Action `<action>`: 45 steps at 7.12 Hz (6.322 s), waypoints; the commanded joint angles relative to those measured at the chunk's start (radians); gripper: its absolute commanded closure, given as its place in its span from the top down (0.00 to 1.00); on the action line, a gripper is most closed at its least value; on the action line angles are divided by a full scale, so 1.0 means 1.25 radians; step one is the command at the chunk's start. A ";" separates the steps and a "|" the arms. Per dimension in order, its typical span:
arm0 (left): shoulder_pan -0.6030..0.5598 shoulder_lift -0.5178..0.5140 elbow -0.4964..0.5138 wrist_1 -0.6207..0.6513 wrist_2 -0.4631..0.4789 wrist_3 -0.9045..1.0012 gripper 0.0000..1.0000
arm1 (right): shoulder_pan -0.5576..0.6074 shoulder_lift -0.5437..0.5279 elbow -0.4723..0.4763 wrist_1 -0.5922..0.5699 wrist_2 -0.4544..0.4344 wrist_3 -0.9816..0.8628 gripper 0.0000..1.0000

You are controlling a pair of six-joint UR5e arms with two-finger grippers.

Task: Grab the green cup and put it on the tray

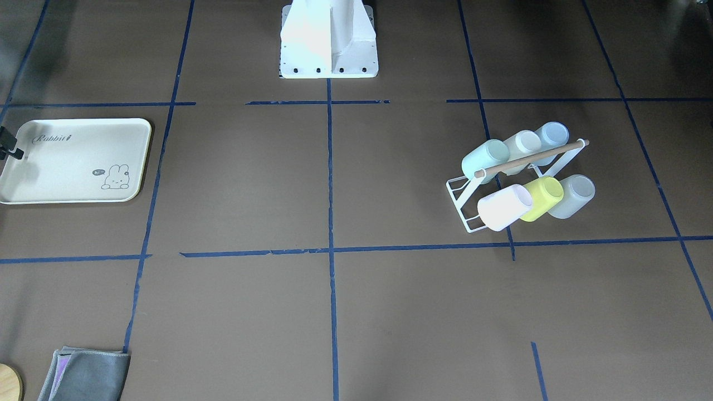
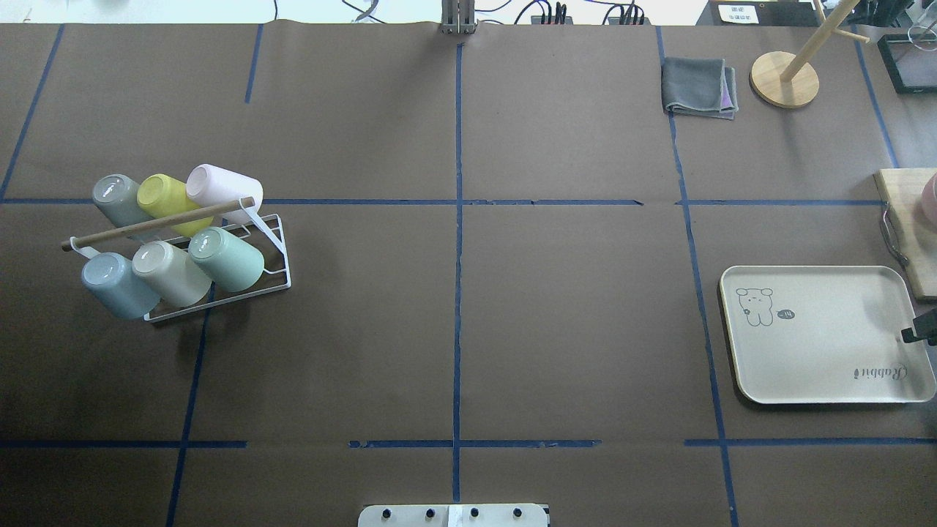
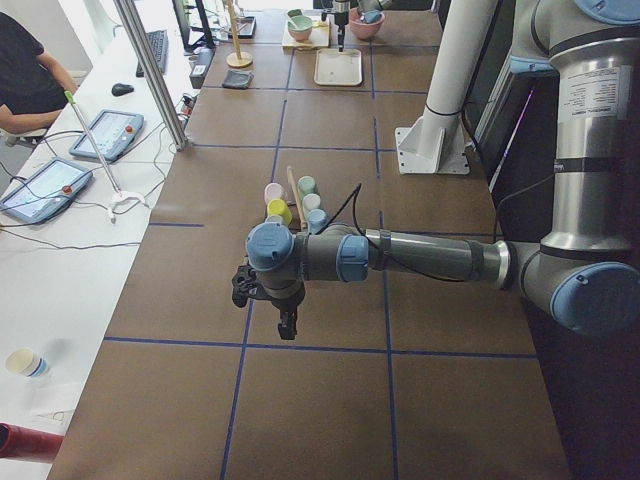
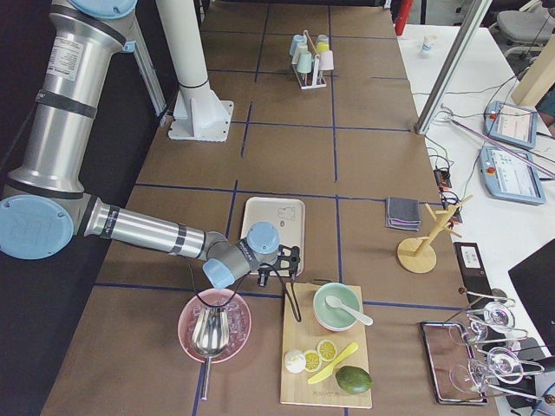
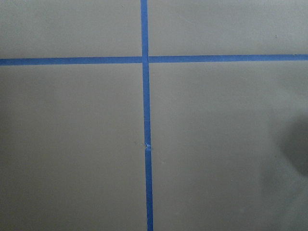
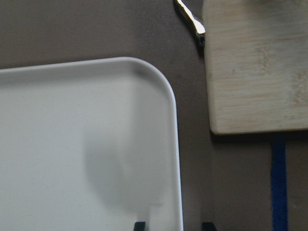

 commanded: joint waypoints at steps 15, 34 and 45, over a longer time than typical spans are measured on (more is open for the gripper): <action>-0.001 0.000 -0.016 0.001 -0.029 -0.004 1.00 | -0.333 0.451 0.244 -0.350 -0.098 0.412 0.00; 0.103 -0.021 -0.322 -0.007 -0.029 -0.011 0.99 | -0.185 0.285 0.361 -0.440 -0.075 0.218 0.97; 0.844 -0.438 -0.448 0.370 0.820 -0.020 1.00 | -0.025 0.141 0.338 -0.440 -0.037 -0.049 0.94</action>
